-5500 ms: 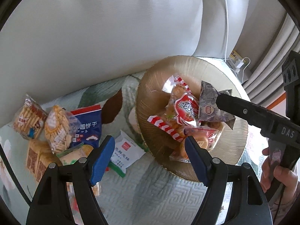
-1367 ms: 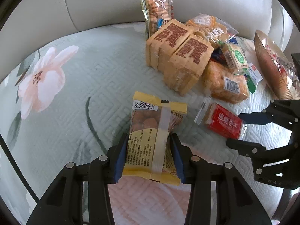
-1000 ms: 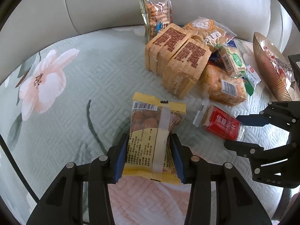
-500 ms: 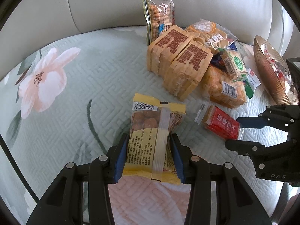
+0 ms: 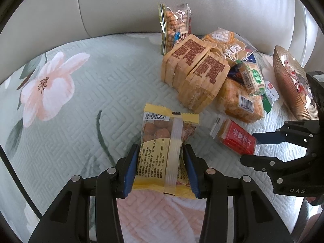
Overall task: Organize snacks
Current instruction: 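Lift the yellow wafer pack with left tool while right tool lifts the red packet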
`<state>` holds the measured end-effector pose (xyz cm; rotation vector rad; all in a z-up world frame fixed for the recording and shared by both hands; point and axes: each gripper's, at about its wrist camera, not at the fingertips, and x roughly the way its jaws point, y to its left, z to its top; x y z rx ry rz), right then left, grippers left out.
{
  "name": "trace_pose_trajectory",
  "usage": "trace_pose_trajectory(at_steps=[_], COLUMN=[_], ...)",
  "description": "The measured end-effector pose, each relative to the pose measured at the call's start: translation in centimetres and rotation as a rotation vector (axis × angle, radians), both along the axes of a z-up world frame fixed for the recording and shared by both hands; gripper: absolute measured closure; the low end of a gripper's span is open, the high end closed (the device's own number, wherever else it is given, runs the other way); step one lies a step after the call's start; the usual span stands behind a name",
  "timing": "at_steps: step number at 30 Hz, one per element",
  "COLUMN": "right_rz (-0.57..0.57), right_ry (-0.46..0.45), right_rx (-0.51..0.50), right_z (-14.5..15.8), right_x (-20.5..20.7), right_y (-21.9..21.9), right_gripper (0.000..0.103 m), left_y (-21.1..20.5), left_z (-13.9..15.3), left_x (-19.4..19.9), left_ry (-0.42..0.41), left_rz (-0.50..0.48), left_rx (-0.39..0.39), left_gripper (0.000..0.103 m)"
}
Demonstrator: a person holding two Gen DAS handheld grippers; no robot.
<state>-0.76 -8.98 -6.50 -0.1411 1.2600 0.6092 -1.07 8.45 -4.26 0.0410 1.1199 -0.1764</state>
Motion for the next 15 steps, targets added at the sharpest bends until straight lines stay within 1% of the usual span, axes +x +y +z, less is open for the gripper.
trace_pose_trajectory(at_steps=[6,7,9,11,12,14,15], right_rz=[0.003,0.003,0.013,0.015,0.015,0.011,0.007], right_ry=[-0.013,-0.011,-0.019,-0.029,-0.029,-0.037,-0.037], right_rx=[0.0,0.004,-0.003,0.009,0.015,0.021,0.023], right_z=[0.2,0.3,0.6,1.1,1.3,1.7,1.9], right_x=[0.0,0.0,-0.2,-0.2,-0.2,0.0,0.1], right_y=[0.1,0.2,0.2,0.1,0.1,-0.2,-0.3], right_gripper=[0.06,0.06,0.06,0.061,0.061,0.061,0.061], left_y=[-0.2,-0.3,-0.3,-0.2,-0.3,-0.8,-1.0], left_z=[0.8,0.8,0.5,0.3,0.1,-0.5,-1.0], left_x=[0.0,0.1,0.2,0.3,0.3,0.5,0.7], left_ry=[-0.031,-0.03,-0.015,0.007,0.02,0.037,0.059], left_rz=[-0.002,-0.002,0.0,-0.017,-0.024,-0.031,-0.035], left_rx=[-0.012,0.002,0.029,-0.006,-0.003,0.044,0.051], left_gripper=[0.062,0.062,0.062,0.062,0.062,0.062,0.061])
